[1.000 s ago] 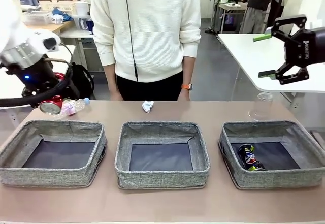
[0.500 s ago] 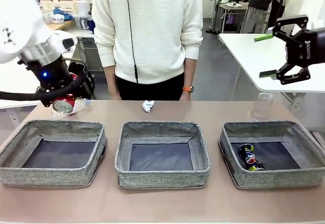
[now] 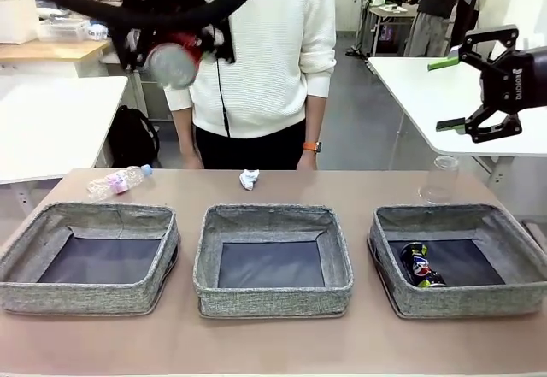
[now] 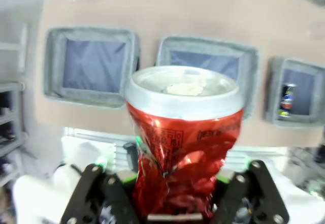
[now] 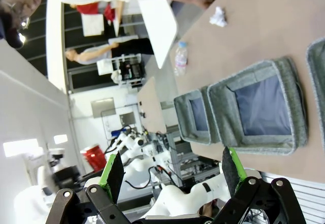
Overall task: Sort the waste into the appropriate baskets.
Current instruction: Pick up the waste item pointed out by the person.
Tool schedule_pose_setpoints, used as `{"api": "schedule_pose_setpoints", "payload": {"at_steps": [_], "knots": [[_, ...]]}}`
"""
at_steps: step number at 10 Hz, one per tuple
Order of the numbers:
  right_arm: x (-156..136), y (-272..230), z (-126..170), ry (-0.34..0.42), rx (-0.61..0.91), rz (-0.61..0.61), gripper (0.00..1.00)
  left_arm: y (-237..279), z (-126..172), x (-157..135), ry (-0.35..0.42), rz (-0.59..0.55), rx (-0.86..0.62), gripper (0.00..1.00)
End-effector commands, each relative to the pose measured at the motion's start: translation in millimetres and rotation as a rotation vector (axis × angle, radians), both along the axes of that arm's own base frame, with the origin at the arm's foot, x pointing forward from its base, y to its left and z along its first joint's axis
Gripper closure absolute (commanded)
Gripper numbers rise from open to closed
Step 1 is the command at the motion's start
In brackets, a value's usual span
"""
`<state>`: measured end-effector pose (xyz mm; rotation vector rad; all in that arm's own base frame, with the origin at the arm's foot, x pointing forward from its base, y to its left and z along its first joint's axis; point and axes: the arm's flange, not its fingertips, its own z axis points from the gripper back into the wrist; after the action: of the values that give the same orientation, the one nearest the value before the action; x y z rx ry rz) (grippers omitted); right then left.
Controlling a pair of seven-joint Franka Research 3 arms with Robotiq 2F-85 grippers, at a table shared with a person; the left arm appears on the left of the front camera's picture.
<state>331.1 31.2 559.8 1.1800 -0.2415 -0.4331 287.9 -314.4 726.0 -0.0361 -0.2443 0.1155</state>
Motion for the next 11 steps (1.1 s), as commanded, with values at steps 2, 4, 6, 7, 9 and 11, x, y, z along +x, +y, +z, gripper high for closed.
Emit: {"api": "schedule_pose_setpoints", "payload": {"at_steps": [2,4,6,7,9,11], "knots": [[2,0,-1,-0.021,-0.005,0.014,0.00,-47,50,19,-0.056,-0.014,0.059,1.00],[2,0,-1,-0.021,-0.005,0.014,0.00,-71,79,19,-0.054,-0.040,0.004,1.00],[2,0,-1,-0.021,-0.005,0.014,0.00,-92,86,21,-0.049,0.004,-0.021,1.00],[2,0,-1,-0.021,-0.005,0.014,0.00,-101,75,27,-0.012,0.005,-0.004,1.00],[2,0,-1,-0.021,-0.005,0.014,0.00,-106,56,39,0.035,0.018,0.027,1.00],[2,0,-1,-0.021,-0.005,0.014,0.00,-110,38,47,0.077,0.013,0.049,1.00]]}}
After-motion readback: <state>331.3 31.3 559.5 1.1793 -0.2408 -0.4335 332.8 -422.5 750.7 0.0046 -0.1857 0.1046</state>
